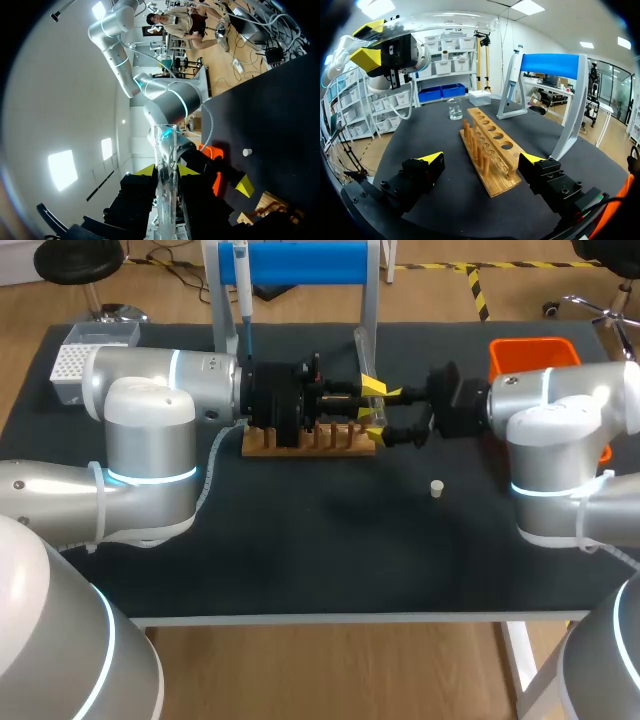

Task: Invert the test tube, pick up the pipette, mount the tip to pipette, aspirate from beaker and dispense into the tube, eject the tip, return the pipette, and cap with the stopper.

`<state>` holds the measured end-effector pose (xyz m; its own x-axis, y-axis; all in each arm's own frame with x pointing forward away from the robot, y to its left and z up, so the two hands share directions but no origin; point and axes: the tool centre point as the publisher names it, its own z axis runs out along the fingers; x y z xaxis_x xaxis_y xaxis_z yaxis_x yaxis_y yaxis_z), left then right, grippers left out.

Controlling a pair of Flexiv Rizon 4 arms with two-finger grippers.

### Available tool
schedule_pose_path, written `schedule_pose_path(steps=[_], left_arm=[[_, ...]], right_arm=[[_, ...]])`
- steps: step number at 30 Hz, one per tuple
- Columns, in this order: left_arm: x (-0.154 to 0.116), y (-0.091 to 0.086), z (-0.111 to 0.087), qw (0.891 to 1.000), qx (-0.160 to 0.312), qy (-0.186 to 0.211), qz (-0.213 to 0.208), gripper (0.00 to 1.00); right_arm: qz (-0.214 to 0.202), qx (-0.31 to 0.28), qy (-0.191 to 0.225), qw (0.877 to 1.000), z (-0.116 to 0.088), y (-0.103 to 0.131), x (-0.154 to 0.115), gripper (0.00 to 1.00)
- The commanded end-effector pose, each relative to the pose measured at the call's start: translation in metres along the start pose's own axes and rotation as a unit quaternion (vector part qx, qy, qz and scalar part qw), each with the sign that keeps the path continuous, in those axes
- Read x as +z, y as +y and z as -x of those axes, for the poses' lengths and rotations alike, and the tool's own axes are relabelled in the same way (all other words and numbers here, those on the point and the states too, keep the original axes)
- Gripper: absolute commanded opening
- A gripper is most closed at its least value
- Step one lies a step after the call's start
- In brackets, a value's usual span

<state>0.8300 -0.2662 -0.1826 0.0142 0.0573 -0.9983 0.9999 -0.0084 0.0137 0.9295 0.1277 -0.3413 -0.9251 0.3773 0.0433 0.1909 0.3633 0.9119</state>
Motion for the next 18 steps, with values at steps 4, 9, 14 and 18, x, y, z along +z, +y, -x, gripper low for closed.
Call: schedule_pose_path(steps=[4,9,14,18], left_arm=[[0.000,0.000,0.001,1.000,0.000,0.001,-0.001,0.00],[-0.012,0.006,0.009,0.996,-0.085,0.005,0.029,0.00],[-0.026,0.015,0.023,0.985,-0.172,0.014,0.028,0.00],[-0.028,0.024,0.038,0.973,-0.231,0.014,0.013,0.00]], right_arm=[[0.001,0.000,-0.001,1.000,-0.001,0.000,-0.001,1.00],[0.001,0.000,-0.001,1.000,-0.001,0.000,-0.001,1.00],[0.001,0.000,-0.001,1.000,-0.001,0.000,-0.001,1.00],[0.001,0.000,-0.001,1.000,-0.001,0.000,-0.001,1.00]])
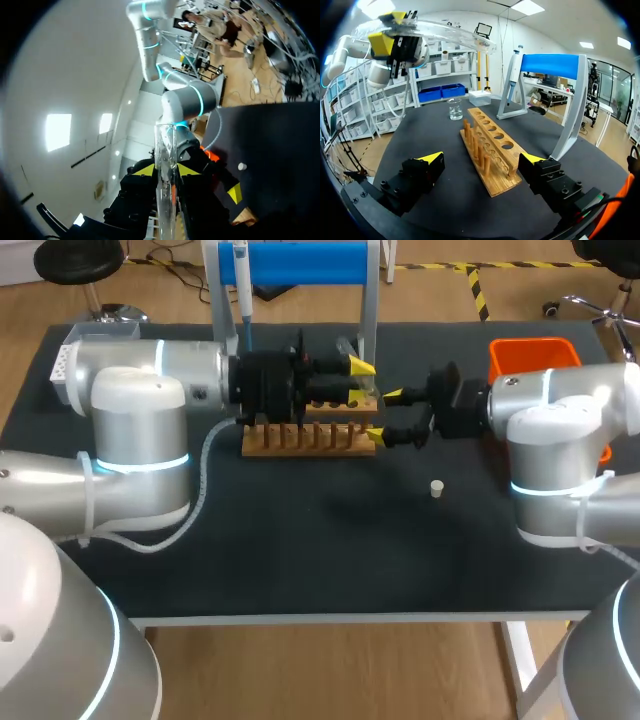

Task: Invert the test tube, pick up the pipette, mount the tip to pipette, aspirate from beaker and dispense into the tube, eject the tip, return the pipette, and cap with the stopper.

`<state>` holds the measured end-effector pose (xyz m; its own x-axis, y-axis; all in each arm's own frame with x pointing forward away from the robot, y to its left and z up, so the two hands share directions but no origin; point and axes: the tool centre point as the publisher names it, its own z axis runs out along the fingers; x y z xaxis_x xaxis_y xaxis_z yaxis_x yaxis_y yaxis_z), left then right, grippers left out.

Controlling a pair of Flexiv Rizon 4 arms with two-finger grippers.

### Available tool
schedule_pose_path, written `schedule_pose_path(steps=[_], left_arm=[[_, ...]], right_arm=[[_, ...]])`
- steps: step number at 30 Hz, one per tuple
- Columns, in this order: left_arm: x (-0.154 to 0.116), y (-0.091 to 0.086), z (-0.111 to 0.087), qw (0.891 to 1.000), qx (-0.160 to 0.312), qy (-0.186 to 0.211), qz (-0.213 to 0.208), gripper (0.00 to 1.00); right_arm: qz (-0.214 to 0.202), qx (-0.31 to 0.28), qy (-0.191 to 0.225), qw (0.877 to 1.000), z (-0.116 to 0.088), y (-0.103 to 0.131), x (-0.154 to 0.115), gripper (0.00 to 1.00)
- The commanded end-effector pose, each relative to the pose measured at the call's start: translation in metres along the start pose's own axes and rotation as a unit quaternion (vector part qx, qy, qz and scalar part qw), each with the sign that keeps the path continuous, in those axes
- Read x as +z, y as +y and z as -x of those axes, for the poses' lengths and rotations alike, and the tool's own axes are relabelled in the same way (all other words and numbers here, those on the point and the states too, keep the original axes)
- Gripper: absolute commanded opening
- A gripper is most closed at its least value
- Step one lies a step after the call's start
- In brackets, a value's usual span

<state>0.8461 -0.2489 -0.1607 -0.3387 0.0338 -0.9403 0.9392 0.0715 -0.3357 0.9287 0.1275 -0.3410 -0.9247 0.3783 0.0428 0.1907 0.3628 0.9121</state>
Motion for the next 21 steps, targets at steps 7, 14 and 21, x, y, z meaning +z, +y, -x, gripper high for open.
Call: schedule_pose_path(steps=[7,14,21], left_arm=[[-0.005,0.012,0.030,0.985,-0.167,0.022,-0.037,0.00],[0.001,0.018,0.026,0.971,-0.236,0.009,-0.037,0.00],[0.001,0.018,0.026,0.971,-0.236,0.009,-0.037,0.00]], right_arm=[[0.001,0.000,0.000,1.000,0.000,-0.001,0.000,1.00],[0.001,0.000,0.000,1.000,0.000,-0.001,0.000,1.00],[0.001,0.000,0.000,1.000,0.000,-0.001,0.000,1.00]])
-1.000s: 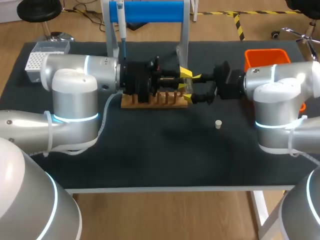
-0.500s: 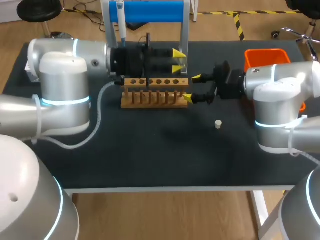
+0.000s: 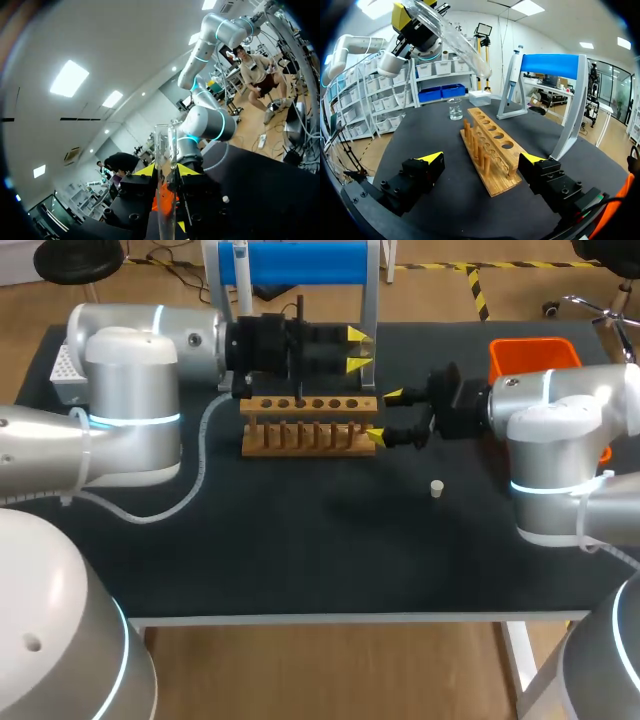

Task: Invert the test tube, pick up the pipette, mount the tip to pipette, aspirate from beaker and dispense into the tube, eject the tip, return the pipette, and cap with the stopper.

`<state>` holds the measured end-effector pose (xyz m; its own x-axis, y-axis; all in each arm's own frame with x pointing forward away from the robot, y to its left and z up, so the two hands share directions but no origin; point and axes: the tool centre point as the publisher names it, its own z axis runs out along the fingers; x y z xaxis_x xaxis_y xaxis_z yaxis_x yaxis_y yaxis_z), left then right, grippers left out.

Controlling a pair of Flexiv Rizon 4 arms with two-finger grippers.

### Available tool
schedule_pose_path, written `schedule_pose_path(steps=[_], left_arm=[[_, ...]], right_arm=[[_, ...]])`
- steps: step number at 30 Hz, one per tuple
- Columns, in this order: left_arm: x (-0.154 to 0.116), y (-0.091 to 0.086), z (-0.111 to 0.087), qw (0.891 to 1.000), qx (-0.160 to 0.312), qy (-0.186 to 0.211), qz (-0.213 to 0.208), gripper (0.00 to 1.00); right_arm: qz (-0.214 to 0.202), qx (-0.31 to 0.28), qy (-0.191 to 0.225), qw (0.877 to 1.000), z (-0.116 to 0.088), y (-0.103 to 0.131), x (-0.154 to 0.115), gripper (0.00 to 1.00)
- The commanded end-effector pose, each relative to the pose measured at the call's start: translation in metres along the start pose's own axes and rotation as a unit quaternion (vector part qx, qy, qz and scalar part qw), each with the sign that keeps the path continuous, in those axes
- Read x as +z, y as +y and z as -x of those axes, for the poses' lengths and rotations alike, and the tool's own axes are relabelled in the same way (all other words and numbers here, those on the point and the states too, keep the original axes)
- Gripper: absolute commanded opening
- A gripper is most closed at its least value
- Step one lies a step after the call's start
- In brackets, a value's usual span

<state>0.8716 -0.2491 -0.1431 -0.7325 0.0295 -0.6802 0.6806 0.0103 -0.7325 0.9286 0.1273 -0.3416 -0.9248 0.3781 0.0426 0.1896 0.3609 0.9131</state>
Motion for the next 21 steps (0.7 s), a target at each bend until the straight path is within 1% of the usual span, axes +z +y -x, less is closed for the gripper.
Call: schedule_pose_path(steps=[1,13,17,21], left_arm=[[0.000,0.000,0.001,1.000,0.000,0.001,0.000,0.00],[0.000,0.000,0.001,1.000,0.000,0.001,0.000,0.00],[-0.004,0.002,0.009,0.998,-0.058,-0.019,-0.021,0.00],[-0.009,0.002,0.017,0.992,-0.121,-0.036,-0.023,0.00]], right_arm=[[-0.001,0.000,0.000,1.000,0.000,0.000,0.000,1.00],[-0.001,0.000,0.000,1.000,0.000,0.000,0.000,1.00],[-0.001,0.000,0.000,1.000,0.000,0.000,0.000,1.00],[-0.001,0.000,0.000,1.000,0.000,0.000,0.000,1.00]])
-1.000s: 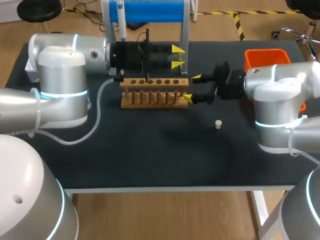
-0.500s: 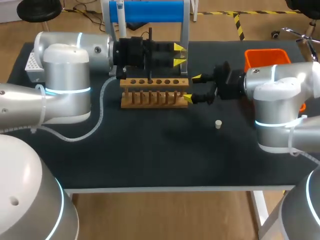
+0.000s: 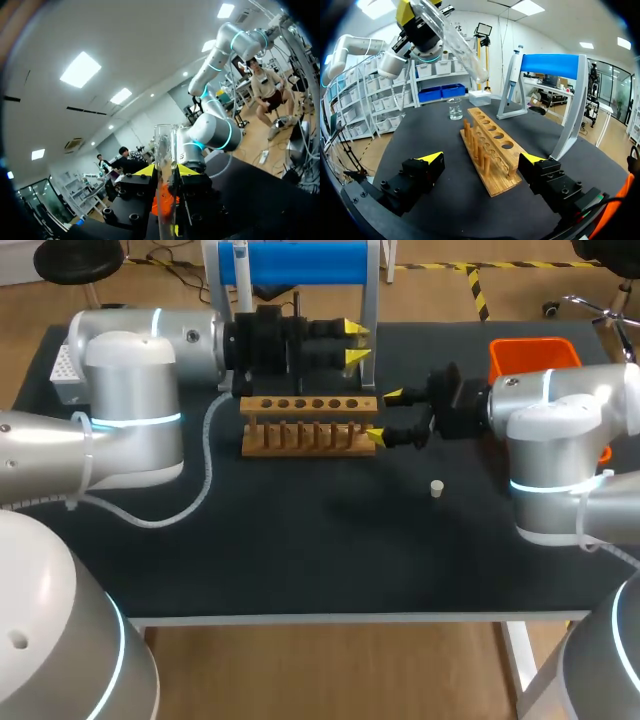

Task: Invert the test tube, pick up the pipette, mount the tip to pipette, aspirate from beaker and dispense into the tube, eject the tip, return the pipette, and cap with the stopper.

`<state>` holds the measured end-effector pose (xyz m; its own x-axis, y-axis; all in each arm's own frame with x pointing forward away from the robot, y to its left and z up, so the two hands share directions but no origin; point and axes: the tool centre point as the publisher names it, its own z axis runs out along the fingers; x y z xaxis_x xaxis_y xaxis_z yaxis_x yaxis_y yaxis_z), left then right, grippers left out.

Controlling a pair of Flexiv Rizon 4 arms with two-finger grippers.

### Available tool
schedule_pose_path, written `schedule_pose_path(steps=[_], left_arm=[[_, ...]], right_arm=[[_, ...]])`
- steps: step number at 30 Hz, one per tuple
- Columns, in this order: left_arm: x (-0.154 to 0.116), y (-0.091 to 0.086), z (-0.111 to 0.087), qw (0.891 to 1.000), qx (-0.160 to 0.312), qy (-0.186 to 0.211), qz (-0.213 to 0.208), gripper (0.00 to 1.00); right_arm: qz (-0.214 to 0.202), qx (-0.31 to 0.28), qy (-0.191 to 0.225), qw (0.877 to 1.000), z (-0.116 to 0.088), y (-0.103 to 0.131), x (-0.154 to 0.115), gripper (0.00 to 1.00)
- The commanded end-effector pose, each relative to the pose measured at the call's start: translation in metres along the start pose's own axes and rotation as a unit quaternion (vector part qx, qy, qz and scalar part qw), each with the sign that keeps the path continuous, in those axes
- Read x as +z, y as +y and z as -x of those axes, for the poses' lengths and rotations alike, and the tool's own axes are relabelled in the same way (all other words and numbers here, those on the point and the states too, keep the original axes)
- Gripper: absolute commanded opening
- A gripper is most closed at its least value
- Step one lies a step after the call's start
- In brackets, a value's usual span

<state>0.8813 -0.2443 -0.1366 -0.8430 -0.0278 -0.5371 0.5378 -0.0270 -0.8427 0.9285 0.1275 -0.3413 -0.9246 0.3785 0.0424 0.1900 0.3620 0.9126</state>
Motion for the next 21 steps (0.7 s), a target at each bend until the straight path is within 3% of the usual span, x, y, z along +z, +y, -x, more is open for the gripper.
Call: schedule_pose_path(steps=[1,7,13,21], left_arm=[[-0.005,0.000,0.009,0.999,-0.047,-0.014,-0.001,0.00],[-0.008,0.001,0.020,0.993,-0.107,-0.045,-0.001,0.00],[-0.014,0.010,0.026,0.983,-0.165,-0.075,0.025,0.00],[-0.014,0.028,0.029,0.976,-0.195,-0.089,0.023,0.00]], right_arm=[[0.000,0.000,0.000,1.000,0.000,0.000,0.000,1.00],[0.000,0.000,0.000,1.000,0.000,0.000,0.000,1.00],[0.000,0.000,0.000,1.000,0.000,0.000,0.000,1.00],[0.000,0.000,0.000,1.000,0.000,0.000,0.000,1.00]])
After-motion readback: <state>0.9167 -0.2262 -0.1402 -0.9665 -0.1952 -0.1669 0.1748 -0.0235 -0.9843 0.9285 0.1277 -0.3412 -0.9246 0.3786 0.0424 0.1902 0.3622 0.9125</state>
